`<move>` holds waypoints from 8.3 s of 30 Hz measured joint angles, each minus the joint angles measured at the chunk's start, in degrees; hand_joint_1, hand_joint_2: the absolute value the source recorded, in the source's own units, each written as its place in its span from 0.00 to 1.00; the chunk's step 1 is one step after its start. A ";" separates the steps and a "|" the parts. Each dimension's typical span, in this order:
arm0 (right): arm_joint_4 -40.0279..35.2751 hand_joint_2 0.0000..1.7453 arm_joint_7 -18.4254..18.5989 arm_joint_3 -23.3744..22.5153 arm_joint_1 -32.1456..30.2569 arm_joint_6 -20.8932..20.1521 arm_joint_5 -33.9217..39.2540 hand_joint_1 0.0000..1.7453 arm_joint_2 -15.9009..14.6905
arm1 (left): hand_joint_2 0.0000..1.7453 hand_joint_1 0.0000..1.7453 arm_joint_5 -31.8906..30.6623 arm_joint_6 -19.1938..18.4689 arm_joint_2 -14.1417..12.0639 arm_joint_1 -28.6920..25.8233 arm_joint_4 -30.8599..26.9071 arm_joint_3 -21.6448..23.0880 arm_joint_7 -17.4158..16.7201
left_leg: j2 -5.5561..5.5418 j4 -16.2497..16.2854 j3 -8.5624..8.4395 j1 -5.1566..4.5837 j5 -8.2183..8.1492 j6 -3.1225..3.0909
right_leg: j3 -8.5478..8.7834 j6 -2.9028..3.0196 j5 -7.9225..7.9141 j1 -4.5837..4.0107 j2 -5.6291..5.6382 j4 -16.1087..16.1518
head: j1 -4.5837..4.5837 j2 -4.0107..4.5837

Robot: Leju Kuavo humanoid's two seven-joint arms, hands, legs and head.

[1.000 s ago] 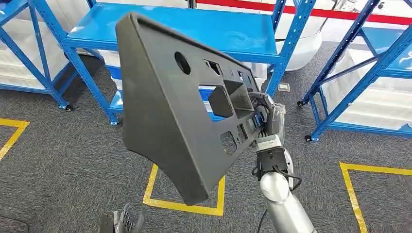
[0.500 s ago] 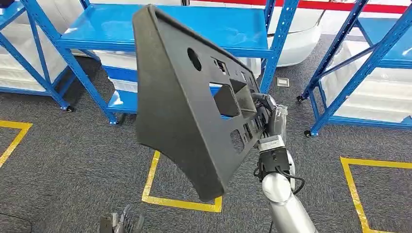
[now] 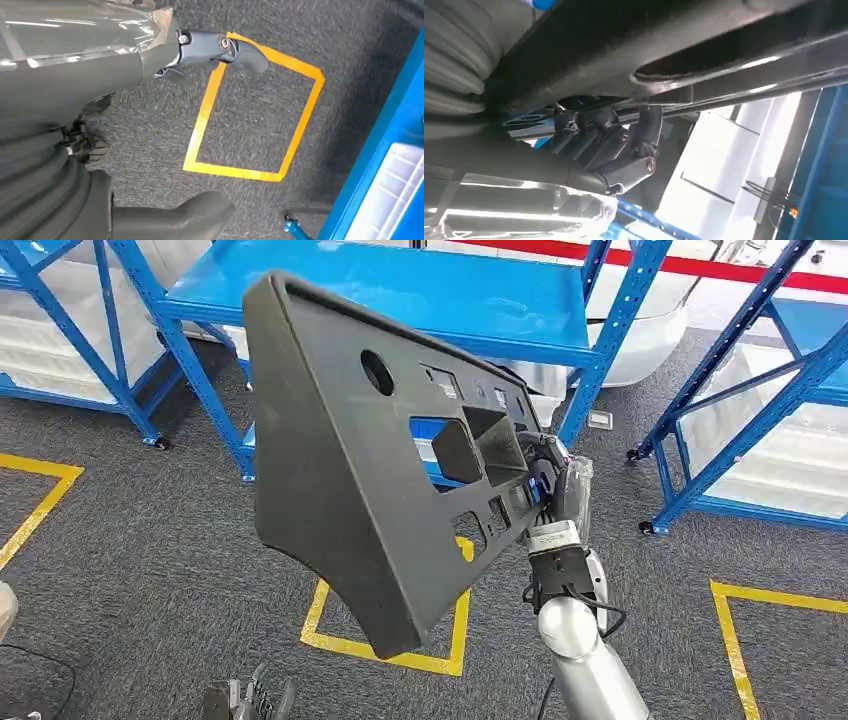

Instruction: Take the parts from the cabinet and place them on the table.

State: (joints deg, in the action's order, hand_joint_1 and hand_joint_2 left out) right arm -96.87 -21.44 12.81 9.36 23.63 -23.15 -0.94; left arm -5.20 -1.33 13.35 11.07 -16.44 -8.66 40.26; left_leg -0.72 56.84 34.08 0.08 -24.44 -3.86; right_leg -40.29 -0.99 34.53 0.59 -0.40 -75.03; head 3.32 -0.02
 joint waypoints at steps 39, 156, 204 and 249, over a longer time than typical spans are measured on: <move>-2.40 1.00 -0.17 0.24 -2.53 1.20 -0.94 1.00 -0.55 | 1.00 0.00 8.00 -5.77 -1.60 -0.24 1.92 -6.25 -17.97 | -5.32 1.37 1.76 -0.01 0.62 1.85 | 8.22 -1.27 -6.88 0.62 2.18 16.77 | -0.18 0.00; 0.66 1.00 -0.63 1.99 2.21 -0.61 0.46 1.00 0.90 | 1.00 0.00 4.76 -5.86 -1.38 -1.12 3.19 -6.38 -18.58 | -1.53 -0.99 -0.04 -0.84 1.06 -0.65 | -0.45 0.06 0.31 0.21 0.14 -0.86 | -0.48 0.00; 11.32 1.00 -3.56 5.75 12.33 -2.21 2.69 1.00 4.20 | 1.00 0.00 7.23 -13.22 -0.13 -0.73 3.74 -4.92 -24.66 | 0.72 14.94 10.00 -0.04 -3.43 1.87 | 6.82 1.42 -6.52 0.13 -2.85 15.35 | -1.05 0.00; 10.34 1.00 0.39 7.10 13.90 -2.47 1.46 1.00 4.42 | 1.00 0.00 7.04 -14.34 0.37 -2.03 3.69 -5.22 -24.26 | -2.78 -1.16 -0.09 -0.63 1.23 -0.64 | -0.29 -0.67 -2.12 0.51 0.17 2.14 | -0.94 0.02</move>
State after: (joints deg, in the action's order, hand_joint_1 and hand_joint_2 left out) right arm -86.53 -21.05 19.91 23.26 21.16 -21.68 3.47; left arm 1.84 -15.67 13.73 9.04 -12.74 -13.88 16.00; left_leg -3.50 55.68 33.98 -0.56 -23.20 -4.50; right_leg -40.58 -1.66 32.40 1.10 -0.23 -72.89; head 2.38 0.00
